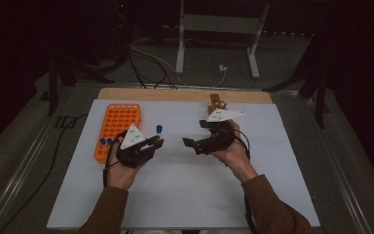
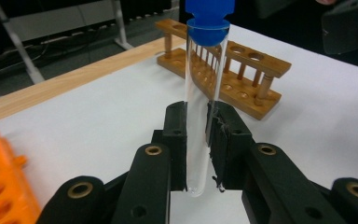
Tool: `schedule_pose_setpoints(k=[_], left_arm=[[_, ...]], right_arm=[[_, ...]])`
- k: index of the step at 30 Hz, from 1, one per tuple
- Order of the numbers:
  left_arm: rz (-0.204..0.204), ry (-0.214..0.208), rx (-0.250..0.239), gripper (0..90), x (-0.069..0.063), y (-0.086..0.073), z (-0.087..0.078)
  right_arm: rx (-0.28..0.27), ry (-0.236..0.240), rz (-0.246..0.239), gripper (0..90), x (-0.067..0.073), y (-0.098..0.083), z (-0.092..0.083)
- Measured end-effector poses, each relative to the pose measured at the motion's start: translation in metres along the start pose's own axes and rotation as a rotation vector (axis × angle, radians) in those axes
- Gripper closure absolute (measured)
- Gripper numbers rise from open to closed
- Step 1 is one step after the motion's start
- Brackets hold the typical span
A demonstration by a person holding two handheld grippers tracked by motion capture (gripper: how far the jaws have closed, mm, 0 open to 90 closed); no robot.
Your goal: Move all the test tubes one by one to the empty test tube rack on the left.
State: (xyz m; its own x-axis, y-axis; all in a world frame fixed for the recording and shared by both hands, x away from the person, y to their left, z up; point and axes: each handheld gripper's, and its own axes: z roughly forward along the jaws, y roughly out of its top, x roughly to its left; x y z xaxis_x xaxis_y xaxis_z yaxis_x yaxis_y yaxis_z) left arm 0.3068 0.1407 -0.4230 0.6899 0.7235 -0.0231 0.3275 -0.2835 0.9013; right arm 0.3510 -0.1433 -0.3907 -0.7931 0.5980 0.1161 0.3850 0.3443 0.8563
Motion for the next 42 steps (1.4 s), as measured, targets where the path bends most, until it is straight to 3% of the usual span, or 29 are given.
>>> schedule_pose_setpoints(k=[3, 15, 28, 42], left_arm=[[-0.018, 0.015, -0.019, 78.2, 0.007, -0.001, -0.011], [-0.076, 0.082, -0.074, 78.1, 0.034, -0.005, -0.054], [-0.122, 0.133, -0.114, 78.1, 0.058, -0.014, -0.093], [-0.156, 0.234, -0.116, 78.1, 0.082, -0.037, -0.122]], right_arm=[[0.005, -0.048, -0.002, 6.2, -0.007, -0.007, -0.007], [-0.045, -0.118, 0.062, 3.7, -0.03, -0.026, -0.032], [-0.068, -0.167, 0.091, 3.1, -0.043, -0.039, -0.048], [-0.088, -0.203, 0.112, 3.1, -0.053, -0.05, -0.066]])
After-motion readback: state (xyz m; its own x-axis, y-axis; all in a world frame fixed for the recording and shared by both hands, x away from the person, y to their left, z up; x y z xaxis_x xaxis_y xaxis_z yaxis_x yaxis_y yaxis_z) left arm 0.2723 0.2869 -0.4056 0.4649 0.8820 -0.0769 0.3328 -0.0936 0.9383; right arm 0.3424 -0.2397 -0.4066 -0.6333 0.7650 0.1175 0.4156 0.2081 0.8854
